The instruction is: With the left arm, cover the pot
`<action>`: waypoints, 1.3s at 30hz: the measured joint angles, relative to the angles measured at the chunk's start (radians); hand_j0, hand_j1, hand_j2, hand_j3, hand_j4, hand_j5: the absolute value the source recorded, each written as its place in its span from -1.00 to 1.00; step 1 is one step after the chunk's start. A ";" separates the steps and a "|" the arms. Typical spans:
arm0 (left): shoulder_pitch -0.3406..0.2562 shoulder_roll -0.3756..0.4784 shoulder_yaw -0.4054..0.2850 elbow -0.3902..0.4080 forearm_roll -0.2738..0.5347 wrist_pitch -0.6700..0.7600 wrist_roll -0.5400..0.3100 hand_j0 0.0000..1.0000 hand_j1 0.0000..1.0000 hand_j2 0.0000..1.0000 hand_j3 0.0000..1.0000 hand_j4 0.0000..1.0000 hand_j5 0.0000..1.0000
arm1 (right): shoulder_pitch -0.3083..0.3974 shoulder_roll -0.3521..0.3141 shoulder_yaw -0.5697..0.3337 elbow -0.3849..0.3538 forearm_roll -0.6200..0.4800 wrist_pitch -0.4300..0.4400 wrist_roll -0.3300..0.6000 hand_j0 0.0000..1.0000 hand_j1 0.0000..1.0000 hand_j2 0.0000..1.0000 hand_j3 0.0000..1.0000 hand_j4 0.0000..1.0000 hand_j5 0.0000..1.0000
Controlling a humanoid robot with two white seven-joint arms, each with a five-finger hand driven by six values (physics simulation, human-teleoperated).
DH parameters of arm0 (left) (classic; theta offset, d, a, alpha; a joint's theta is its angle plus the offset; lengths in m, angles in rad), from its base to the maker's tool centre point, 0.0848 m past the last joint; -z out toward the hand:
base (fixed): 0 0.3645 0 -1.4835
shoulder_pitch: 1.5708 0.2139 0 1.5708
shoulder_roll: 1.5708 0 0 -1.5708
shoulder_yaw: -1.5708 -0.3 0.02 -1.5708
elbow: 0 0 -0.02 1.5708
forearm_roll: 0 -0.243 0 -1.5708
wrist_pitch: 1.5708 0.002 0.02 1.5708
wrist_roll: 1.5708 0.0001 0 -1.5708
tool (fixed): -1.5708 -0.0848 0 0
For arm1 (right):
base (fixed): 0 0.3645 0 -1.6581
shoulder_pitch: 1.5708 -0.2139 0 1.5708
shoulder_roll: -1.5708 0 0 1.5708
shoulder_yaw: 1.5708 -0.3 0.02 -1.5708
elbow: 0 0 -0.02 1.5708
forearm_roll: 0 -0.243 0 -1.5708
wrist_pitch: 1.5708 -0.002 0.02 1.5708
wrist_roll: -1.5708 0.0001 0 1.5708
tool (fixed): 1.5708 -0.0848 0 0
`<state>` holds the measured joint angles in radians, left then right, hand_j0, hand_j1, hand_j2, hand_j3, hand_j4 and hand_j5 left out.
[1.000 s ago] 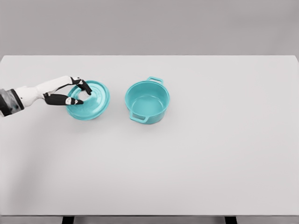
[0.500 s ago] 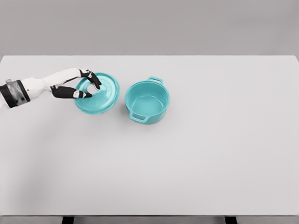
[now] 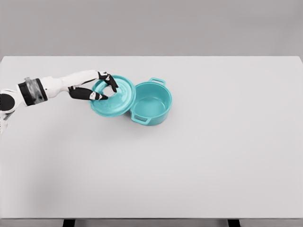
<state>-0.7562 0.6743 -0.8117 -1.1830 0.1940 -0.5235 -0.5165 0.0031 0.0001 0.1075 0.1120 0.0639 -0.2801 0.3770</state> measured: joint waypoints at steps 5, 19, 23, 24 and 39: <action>-0.031 -0.024 -0.011 0.004 -0.013 0.028 -0.001 0.00 0.00 0.00 0.00 0.00 0.00 | 0.000 0.000 0.000 0.000 0.000 0.000 0.000 1.00 1.00 1.00 1.00 1.00 1.00; -0.074 -0.121 -0.046 0.045 -0.044 0.069 -0.002 0.00 0.00 0.00 0.00 0.00 0.00 | 0.000 0.000 0.000 0.000 0.000 0.000 0.000 1.00 1.00 1.00 1.00 1.00 1.00; -0.081 -0.153 -0.048 0.059 -0.054 0.070 -0.003 0.00 0.00 0.00 0.00 0.00 0.00 | 0.000 0.000 0.000 0.000 0.000 0.000 0.000 1.00 1.00 1.00 1.00 1.00 1.00; -0.081 -0.160 -0.048 0.061 -0.055 0.070 -0.003 0.00 0.00 0.00 0.00 0.00 0.00 | 0.000 0.000 0.000 0.000 0.000 0.000 0.000 1.00 1.00 1.00 1.00 1.00 1.00; -0.097 -0.216 -0.078 0.094 -0.060 0.072 -0.010 0.00 0.00 0.00 0.00 0.00 0.00 | 0.000 0.000 0.000 0.000 0.000 0.000 0.000 1.00 1.00 1.00 1.00 1.00 1.00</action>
<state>-0.8529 0.4580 -0.8893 -1.0887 0.1342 -0.4514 -0.5269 0.0031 0.0001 0.1074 0.1121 0.0639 -0.2801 0.3770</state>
